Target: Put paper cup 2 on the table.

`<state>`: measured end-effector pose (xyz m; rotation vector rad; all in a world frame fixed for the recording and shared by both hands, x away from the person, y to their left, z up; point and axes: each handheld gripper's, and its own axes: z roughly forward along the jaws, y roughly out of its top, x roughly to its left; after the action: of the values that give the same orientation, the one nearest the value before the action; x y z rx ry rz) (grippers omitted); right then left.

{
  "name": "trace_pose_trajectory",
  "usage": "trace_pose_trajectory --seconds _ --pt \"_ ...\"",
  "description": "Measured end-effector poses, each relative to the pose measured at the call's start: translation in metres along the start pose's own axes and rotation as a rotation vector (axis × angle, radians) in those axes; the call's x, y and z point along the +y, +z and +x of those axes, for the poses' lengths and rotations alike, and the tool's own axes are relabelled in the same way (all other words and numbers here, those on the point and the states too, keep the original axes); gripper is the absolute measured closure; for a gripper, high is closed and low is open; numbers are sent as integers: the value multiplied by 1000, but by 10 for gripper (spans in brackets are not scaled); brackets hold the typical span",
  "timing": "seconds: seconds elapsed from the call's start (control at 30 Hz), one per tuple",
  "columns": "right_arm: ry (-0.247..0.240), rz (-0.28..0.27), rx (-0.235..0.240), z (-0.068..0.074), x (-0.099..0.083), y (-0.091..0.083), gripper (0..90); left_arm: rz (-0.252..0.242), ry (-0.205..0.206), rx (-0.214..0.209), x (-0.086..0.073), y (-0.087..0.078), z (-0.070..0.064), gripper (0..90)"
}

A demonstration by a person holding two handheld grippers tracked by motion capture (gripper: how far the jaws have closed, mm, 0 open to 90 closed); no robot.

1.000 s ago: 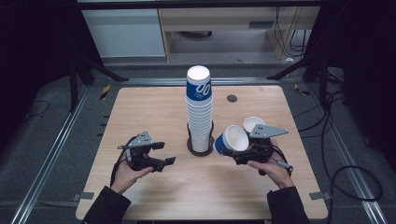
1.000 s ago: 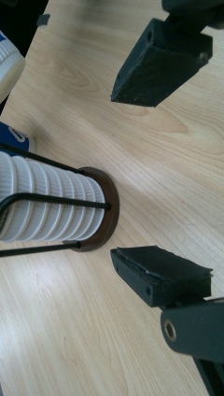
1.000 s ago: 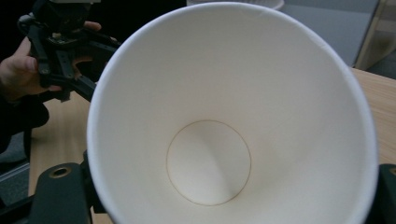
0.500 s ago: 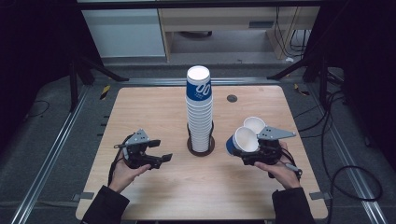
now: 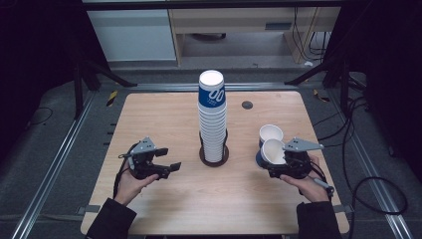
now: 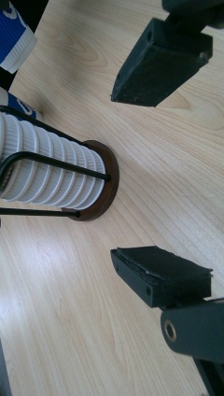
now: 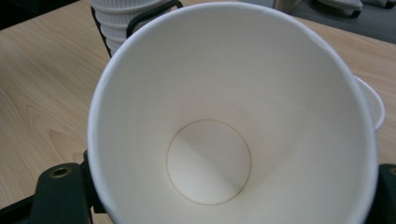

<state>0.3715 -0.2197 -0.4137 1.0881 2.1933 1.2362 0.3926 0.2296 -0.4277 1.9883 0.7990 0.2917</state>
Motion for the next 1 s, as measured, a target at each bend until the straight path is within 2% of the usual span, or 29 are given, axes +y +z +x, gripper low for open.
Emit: trace_pose_trajectory --seconds 0.13,0.4,0.5,0.73,0.8,1.0 --pt "10 33 -57 -6 -5 -2 210 2 0 4 0 0 0 199" --pt "43 123 -128 -20 -16 4 210 12 -2 5 -1 1 1 199" --pt "49 138 -161 -25 -19 5 209 10 -2 6 -2 1 2 198" --pt "99 198 -310 -43 -27 12 207 20 -8 6 -2 2 3 198" --pt "121 201 -316 -48 -29 13 206 25 -4 6 -3 2 3 196" --pt "137 231 -338 -56 -33 20 204 33 -4 7 -3 3 4 196"
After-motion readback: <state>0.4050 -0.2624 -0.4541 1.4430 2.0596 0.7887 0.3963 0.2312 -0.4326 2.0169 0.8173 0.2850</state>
